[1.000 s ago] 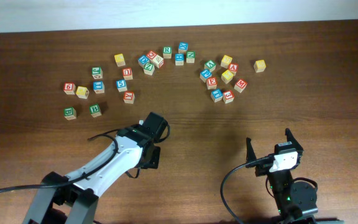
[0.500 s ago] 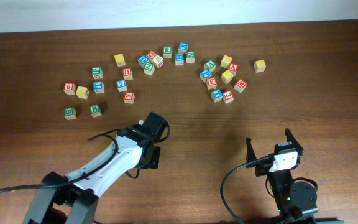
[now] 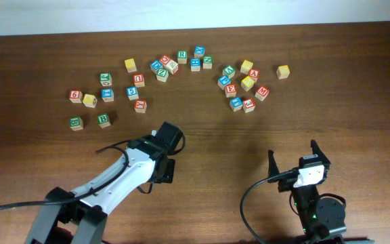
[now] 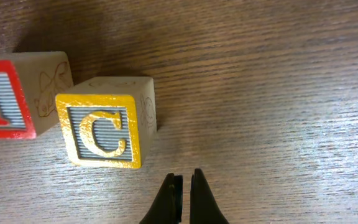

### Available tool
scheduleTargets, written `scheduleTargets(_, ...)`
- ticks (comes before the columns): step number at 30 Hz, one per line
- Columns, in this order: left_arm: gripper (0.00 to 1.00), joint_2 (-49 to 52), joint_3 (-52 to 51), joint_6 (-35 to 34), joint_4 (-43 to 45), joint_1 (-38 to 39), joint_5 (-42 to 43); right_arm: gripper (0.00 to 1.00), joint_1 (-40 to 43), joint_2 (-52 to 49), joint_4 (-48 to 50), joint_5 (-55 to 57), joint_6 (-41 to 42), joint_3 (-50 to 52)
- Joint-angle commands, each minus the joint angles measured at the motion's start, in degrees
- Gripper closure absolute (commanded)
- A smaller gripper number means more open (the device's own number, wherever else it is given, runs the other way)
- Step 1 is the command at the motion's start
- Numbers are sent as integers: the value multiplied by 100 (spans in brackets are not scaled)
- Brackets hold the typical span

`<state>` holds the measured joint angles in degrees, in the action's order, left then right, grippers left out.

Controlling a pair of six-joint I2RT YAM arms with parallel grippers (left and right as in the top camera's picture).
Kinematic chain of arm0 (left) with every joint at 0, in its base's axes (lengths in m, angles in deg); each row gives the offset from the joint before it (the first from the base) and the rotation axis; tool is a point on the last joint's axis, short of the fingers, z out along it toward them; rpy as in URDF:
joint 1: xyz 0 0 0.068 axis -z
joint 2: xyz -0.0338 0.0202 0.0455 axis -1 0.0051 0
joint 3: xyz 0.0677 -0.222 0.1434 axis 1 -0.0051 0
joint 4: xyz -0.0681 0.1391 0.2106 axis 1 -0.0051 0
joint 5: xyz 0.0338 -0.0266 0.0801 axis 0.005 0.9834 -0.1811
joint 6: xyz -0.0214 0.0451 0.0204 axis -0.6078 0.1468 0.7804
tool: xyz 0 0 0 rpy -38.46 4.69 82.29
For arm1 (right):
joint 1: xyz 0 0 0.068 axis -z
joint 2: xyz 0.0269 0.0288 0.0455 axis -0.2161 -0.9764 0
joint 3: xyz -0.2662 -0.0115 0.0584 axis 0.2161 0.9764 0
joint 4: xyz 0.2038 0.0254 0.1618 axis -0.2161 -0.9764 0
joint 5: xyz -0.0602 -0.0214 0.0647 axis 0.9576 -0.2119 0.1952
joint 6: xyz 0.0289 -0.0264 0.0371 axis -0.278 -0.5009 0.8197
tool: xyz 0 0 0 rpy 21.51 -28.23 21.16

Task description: Spell out ICRA

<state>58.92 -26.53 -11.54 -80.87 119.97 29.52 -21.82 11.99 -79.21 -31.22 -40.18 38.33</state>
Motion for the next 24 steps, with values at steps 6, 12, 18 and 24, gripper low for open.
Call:
scheduleTargets(6, 100, 48, -42, -457, -310, 7, -168, 2, 42, 44, -44, 4, 68, 28)
scheduleTargets(12, 100, 48, -42, -977, -297, 7, -798, 2, 42, 44, -44, 4, 68, 28)
scheduleTargets(18, 100, 48, -42, -975, -195, 7, -946, 2, 42, 44, -44, 4, 68, 28)
scheduleTargets(24, 100, 48, -42, -977, -146, 7, -1034, 2, 42, 44, -44, 4, 68, 28)
